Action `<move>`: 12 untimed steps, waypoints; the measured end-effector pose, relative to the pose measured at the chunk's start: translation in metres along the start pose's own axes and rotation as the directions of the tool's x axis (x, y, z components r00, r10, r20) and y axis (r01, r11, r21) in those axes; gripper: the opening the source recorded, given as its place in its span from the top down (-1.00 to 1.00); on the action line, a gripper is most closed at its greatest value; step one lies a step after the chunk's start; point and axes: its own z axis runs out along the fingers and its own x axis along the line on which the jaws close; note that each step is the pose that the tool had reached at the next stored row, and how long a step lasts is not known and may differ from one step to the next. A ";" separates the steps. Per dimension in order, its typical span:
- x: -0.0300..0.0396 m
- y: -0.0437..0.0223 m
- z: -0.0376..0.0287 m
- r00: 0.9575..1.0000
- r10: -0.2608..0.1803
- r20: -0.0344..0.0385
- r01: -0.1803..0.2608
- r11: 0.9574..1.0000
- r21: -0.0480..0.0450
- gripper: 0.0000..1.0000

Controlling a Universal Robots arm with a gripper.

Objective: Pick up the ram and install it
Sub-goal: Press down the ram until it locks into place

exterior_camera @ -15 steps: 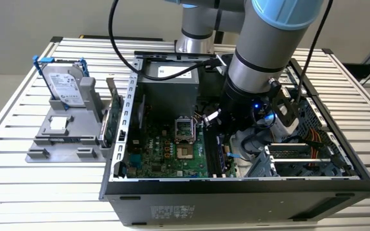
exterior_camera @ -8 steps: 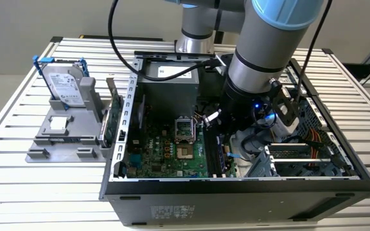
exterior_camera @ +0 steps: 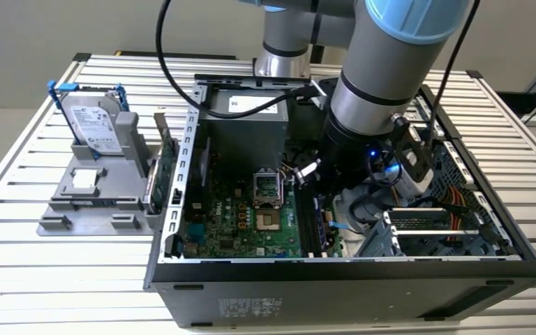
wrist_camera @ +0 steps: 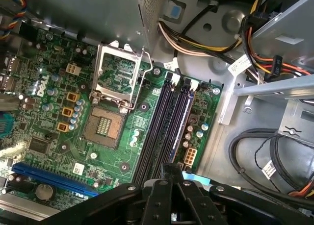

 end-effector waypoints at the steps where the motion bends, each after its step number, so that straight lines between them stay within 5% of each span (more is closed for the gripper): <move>1: 0.0000 0.0000 0.0000 1.000 -0.004 0.000 0.004 1.000 -0.001 1.00; 12: 0.0000 0.0000 0.0000 0.999 -0.048 0.000 0.048 0.999 -0.005 1.00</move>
